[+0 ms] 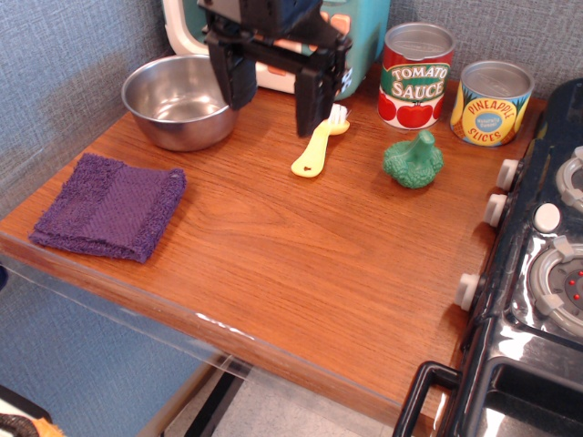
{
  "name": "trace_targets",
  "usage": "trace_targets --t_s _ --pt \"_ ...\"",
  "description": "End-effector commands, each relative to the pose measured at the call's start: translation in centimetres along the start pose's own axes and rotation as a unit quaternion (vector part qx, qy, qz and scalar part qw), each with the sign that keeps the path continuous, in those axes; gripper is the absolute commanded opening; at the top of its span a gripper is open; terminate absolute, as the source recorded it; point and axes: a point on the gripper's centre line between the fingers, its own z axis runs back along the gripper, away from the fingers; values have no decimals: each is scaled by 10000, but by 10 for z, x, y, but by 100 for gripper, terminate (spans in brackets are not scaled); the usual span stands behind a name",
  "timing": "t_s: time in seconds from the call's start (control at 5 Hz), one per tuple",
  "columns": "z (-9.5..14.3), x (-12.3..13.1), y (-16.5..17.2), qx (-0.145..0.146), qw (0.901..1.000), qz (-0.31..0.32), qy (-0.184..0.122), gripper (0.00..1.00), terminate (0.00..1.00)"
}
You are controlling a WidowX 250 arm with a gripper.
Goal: Place the green vegetable to the right of the yellow utensil.
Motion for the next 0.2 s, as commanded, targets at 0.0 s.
trace_targets --t_s 0.0 --pt "18 -11 8 46 9997 14 -256 100 100"
